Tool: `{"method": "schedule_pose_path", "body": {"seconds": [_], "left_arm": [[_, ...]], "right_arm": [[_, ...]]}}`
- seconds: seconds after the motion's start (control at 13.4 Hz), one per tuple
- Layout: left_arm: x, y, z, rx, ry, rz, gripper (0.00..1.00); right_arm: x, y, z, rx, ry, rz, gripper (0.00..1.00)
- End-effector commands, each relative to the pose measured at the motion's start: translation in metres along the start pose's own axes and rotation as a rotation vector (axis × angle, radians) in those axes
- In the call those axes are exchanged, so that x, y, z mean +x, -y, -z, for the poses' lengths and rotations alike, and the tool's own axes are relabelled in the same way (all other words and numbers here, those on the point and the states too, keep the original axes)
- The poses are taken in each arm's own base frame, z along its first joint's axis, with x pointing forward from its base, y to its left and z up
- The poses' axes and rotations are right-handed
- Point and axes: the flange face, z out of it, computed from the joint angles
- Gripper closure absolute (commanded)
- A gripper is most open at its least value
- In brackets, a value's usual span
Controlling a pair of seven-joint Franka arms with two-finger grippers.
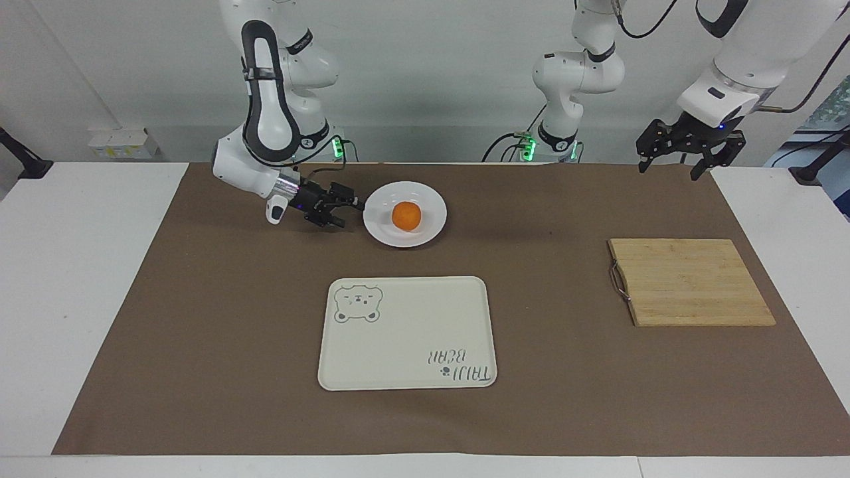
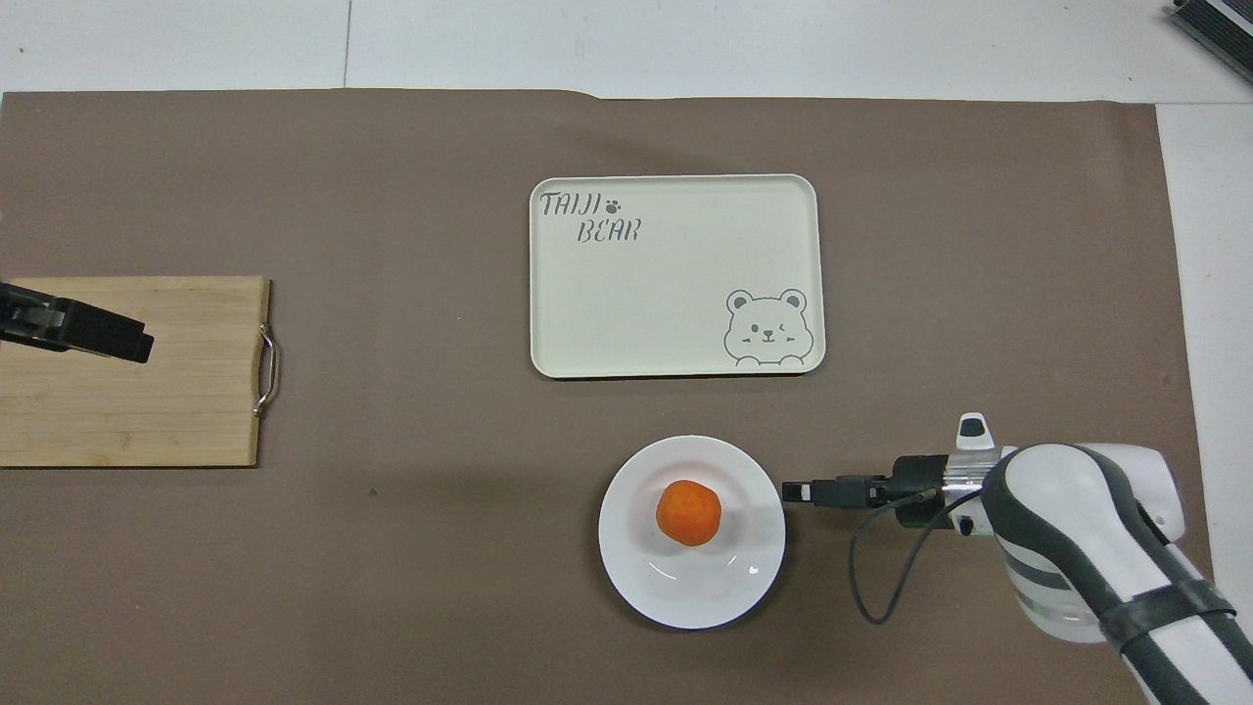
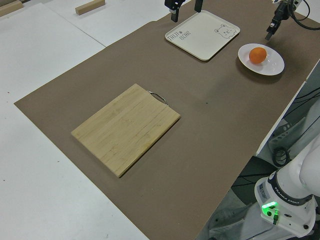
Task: Place orange and plate with both arms
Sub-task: 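Reach the right gripper to the rim of the white plate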
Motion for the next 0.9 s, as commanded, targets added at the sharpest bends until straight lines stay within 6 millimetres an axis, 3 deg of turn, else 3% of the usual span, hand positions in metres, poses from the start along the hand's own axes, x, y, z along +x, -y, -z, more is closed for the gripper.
{"method": "schedule_pose_path", "body": {"seconds": [0.0,0.3,0.82], "left_arm": [[-0.008,0.002,0.002,0.016,0.003,0.012,0.00],[-0.008,0.002,0.002,0.017,0.004,0.013,0.00],[-0.008,0.002,0.002,0.016,0.002,0.012,0.00]], "right_arm": [[-0.007,-0.001,-0.024,0.014,-0.036,0.013,0.00],[-0.014,-0.007,-0.031,0.005,-0.031,0.003,0.00],[-0.023,0.003,-0.046,0.013,-0.032,0.006,0.00]]}}
